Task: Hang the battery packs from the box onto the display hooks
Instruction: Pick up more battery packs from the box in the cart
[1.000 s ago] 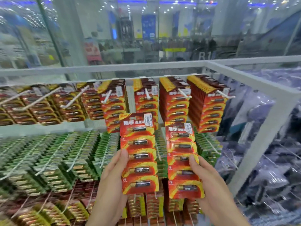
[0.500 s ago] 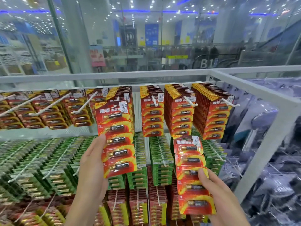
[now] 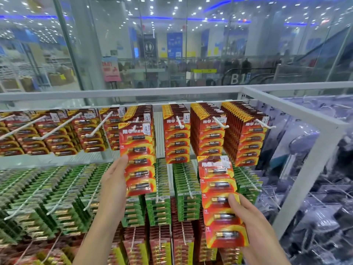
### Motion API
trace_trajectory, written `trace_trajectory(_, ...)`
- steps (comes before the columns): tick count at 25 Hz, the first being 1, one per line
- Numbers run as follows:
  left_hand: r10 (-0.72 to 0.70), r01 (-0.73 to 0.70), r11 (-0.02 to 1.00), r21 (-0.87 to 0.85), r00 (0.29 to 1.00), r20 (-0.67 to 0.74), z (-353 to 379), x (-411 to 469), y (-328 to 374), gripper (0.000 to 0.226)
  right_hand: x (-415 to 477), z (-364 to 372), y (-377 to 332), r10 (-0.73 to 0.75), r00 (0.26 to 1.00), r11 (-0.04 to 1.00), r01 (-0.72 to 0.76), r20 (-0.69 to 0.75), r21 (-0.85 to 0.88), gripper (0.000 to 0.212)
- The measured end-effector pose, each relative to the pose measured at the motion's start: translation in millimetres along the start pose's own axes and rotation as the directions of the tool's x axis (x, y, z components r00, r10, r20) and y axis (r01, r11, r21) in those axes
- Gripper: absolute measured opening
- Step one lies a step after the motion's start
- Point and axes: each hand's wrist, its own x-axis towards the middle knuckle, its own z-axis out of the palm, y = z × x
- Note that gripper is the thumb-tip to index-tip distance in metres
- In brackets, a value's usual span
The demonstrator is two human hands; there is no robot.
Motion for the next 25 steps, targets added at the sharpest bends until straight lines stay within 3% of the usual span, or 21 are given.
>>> trace_trajectory(4, 0.040, -0.038, 0.997, 0.073, 0.999, -0.024, 12, 40, 0, 0.023, 8, 10, -15, -0.139, 0.990, 0.988, 0.140, 0.026, -0.069, 0.043)
trace_trajectory(10, 0.076, -0.070, 0.993, 0.100, 0.995, -0.066, 12, 66, -13, 0.016, 21, 11, -46, -0.373, 0.926, 0.920, 0.360, -0.061, -0.156, 0.038)
trace_trajectory(14, 0.117, -0.103, 0.988, 0.116, 0.985, -0.127, 6, 73, -21, 0.014, 28, 8, -54, -0.387, 0.919, 0.904, 0.360, -0.082, -0.230, 0.033)
trace_trajectory(21, 0.188, -0.169, 0.977, 0.130, 0.971, -0.146, -2, 66, -27, 0.030, 64, 12, -55, -0.361, 0.924, 0.909, 0.320, -0.122, -0.266, 0.028)
trace_trajectory(25, 0.181, -0.166, 0.980, 0.111, 0.973, -0.143, -5, 50, -28, 0.013, 111, 23, -61, -0.390, 0.909, 0.872, 0.316, -0.143, -0.374, 0.033)
